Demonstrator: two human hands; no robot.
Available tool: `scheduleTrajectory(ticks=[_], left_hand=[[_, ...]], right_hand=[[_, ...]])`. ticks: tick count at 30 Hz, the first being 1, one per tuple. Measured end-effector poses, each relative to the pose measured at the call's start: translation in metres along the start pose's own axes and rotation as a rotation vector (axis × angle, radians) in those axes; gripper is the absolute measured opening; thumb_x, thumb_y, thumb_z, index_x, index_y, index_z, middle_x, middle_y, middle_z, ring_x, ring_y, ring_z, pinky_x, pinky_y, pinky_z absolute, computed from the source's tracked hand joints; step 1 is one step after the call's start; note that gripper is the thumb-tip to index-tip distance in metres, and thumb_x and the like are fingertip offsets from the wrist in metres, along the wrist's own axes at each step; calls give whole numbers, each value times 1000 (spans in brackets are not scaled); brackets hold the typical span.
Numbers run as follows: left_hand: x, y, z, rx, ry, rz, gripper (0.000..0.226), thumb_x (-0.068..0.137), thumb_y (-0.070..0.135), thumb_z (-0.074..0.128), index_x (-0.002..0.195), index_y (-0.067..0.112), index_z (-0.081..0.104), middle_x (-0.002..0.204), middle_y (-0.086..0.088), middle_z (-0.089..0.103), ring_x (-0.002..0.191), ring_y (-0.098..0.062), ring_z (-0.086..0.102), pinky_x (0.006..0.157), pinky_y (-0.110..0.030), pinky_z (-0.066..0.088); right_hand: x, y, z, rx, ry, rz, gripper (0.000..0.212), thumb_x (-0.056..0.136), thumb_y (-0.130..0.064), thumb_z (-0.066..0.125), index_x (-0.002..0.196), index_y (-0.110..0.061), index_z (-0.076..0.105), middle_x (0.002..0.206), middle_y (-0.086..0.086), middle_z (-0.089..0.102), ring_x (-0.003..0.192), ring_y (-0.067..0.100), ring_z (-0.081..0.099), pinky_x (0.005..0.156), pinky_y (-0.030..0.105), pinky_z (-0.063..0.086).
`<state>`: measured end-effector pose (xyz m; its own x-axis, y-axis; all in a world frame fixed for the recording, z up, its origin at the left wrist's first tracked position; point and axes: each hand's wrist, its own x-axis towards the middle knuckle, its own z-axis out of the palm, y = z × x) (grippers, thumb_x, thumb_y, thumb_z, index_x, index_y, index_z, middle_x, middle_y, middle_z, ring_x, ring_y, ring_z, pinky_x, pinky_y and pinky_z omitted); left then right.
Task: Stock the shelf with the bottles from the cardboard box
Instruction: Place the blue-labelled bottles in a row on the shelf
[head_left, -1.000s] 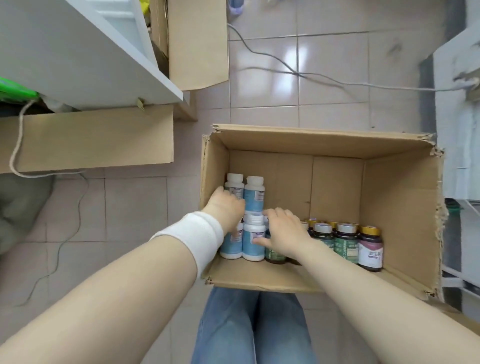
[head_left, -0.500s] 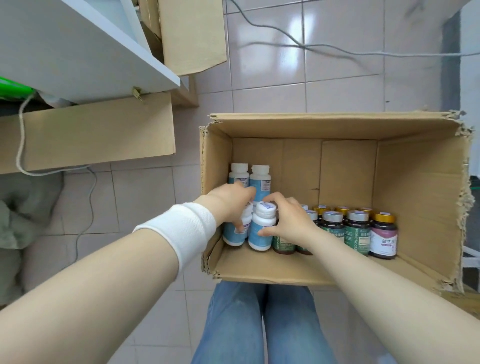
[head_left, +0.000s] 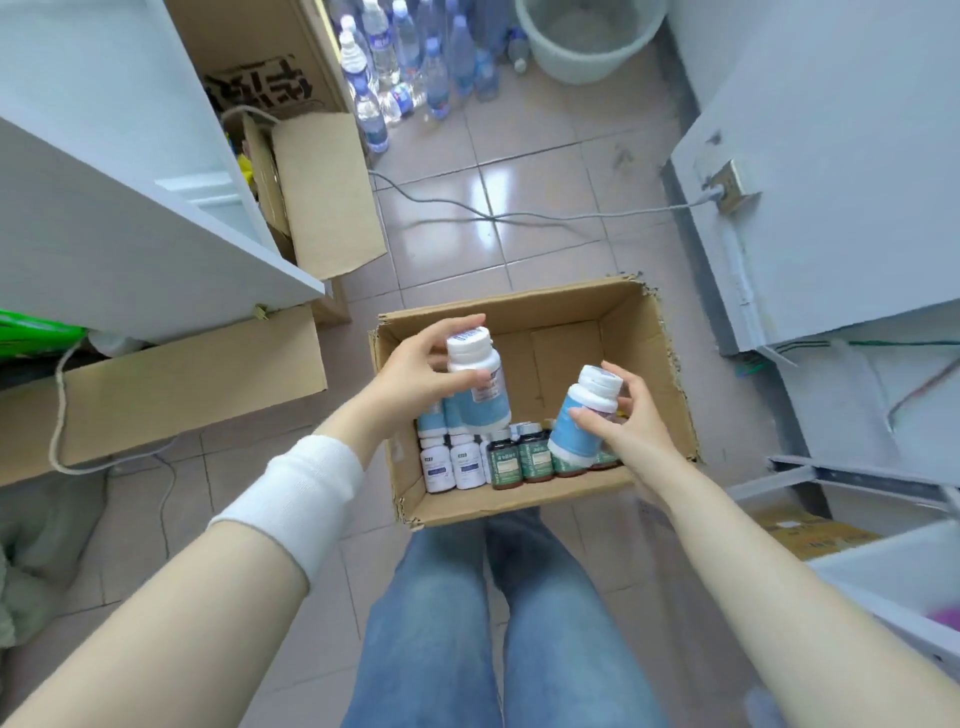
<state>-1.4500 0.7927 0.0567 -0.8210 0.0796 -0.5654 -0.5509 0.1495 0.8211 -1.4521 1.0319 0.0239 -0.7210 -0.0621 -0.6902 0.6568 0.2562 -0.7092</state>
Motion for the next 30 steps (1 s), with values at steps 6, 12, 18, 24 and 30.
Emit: scheduleTrajectory(ticks=[6,12,18,24,30], left_hand=[[-53,63,40,-296,-41,92,39,89,14,60,126,12,51,109,-2,63,107,-24,61,85,-36,54],[-132,87,98,-431,-313,69,30,96,17,46,124,5,51,101,-6,63,91,-18,62,79,-34,57],[-219,103,166,-455,-642,-39,25,98,28,37,110,14,54,105,-7,64,89,-17,62,74,-32,54],[-332,98,257,-278,-863,82,25,99,24,38,112,9,53,96,-7,66,75,-17,70,66,-33,59],[-486,72,378,-110,-1074,277,22,98,20,40,99,7,57,85,-3,65,65,-8,68,58,-24,58]], right_hand=[[-107,-12,-14,521,238,-13,16,86,-14,62,102,-15,58,105,13,61,79,15,62,73,33,54],[-232,0,6,921,359,-148,13,93,-19,49,102,-17,58,89,4,67,74,13,63,54,24,53],[-353,41,-4,1046,455,-269,38,80,-35,55,112,-15,53,96,8,67,68,19,67,69,38,48],[-491,119,-24,1105,586,-330,38,72,-32,57,104,-11,62,89,5,70,74,17,64,70,34,49],[-646,212,-64,965,819,-419,66,64,-47,76,109,-3,60,100,10,70,93,21,66,72,34,52]])
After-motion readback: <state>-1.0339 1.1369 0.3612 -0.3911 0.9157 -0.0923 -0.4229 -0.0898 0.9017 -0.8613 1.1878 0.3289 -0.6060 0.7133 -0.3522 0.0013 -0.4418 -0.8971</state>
